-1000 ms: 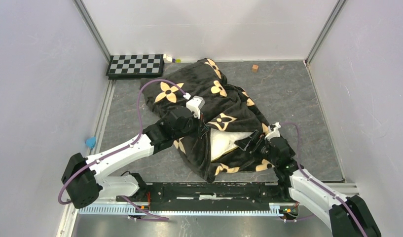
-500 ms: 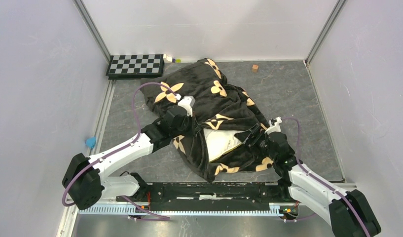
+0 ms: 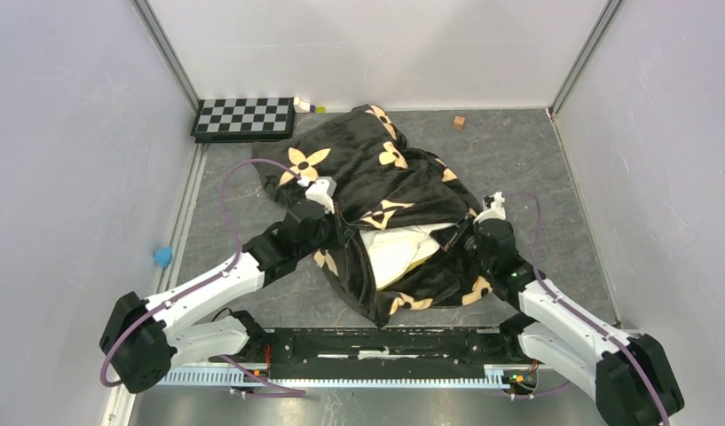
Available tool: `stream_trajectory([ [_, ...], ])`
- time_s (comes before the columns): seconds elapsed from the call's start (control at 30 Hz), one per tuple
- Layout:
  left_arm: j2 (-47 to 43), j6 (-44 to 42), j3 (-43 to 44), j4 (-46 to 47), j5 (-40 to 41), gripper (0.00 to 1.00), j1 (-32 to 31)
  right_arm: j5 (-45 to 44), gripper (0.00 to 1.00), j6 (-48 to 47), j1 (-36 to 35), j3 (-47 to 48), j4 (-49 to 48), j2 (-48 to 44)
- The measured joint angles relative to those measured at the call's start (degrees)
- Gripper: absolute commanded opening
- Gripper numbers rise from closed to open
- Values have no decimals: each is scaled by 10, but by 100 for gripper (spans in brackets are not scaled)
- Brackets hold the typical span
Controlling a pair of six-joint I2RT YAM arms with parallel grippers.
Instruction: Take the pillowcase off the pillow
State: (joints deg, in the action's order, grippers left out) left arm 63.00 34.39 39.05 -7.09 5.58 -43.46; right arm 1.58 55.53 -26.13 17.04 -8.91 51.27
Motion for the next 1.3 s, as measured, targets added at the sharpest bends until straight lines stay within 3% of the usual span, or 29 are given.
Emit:
stream_trajectory([
  [0.17,-44,0,-4,6,32,6,1,0,0,-59,2,43,55,-41],
  [0.43,-28,-2,11,-7,59,8,3,4,0,-97,18,139,150,-51],
  [0.83,-24,-3,33,-44,165,8,4,-24,0,-136,96,207,247,-76],
  [1.03,-22,-5,31,-49,144,32,10,103,0,-138,106,182,160,-61],
  [1.17,-8,-15,86,-83,78,72,16,168,0,-110,110,155,74,-23],
  [1.2,-7,-21,101,-87,60,77,16,178,0,-97,110,145,51,-17],
  [1.3,-17,-30,139,-92,0,81,11,192,0,-58,110,118,-12,-8],
])
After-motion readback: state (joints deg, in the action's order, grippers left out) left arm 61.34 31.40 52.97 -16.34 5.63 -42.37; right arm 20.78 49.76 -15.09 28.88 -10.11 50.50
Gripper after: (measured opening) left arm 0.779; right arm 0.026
